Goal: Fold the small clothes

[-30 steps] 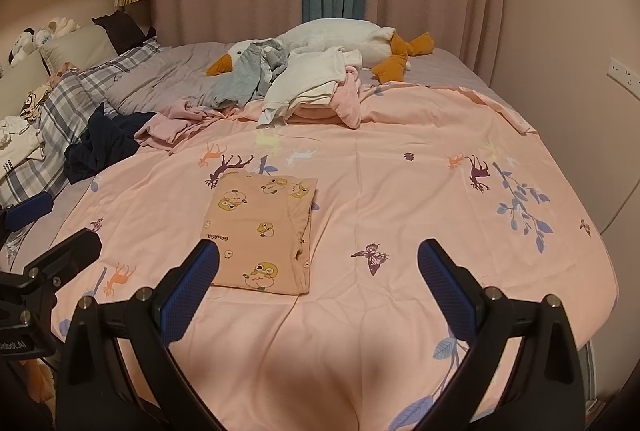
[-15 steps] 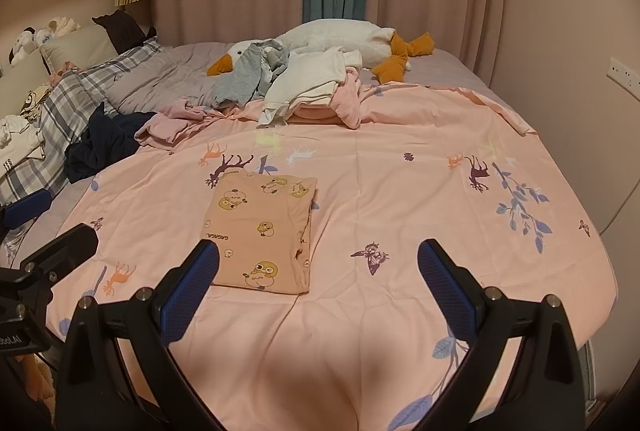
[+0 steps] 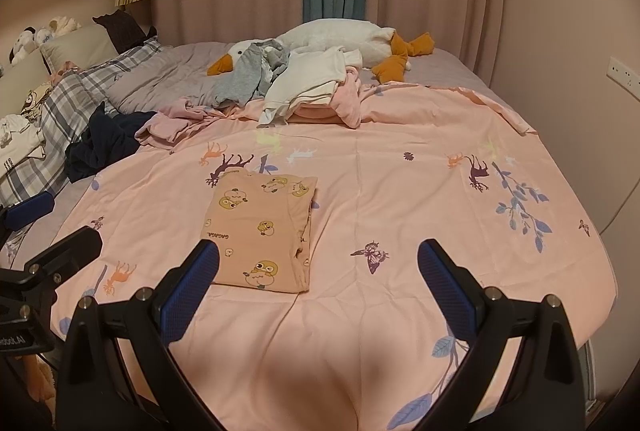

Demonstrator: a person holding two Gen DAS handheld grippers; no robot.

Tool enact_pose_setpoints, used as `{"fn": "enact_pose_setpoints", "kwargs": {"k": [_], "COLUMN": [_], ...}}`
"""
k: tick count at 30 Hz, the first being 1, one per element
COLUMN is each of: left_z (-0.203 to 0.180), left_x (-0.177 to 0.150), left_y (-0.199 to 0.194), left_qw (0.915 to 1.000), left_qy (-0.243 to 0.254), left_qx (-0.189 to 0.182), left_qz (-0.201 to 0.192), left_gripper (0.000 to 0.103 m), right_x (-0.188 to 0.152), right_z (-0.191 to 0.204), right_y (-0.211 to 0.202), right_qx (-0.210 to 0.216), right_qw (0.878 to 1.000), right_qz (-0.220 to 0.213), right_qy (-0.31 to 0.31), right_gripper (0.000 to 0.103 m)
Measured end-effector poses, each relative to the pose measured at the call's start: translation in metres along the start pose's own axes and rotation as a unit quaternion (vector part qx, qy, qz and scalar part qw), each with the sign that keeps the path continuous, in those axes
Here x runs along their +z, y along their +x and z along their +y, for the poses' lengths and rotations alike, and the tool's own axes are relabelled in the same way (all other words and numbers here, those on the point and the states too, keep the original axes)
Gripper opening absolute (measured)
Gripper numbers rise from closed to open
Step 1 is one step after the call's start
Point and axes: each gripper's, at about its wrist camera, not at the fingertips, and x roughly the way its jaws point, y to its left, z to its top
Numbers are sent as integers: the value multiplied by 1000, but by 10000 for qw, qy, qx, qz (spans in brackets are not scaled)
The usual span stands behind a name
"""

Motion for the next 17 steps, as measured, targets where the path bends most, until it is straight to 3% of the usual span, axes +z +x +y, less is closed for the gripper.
{"fn": "enact_pose_setpoints", "kwargs": {"k": [17], "left_z": [-1], "left_x": [-3], "left_y": [-1], "left_qw": [10000], "left_qy": [22], "left_qx": [-33], "left_qz": [29], "left_gripper": [102], "right_x": [-4], "right_z": [1], "right_y": [-1], "right_qx": [-4], "right_qw": [9999], "right_qz": [34], "right_qy": [-127], "right_gripper": [100]}}
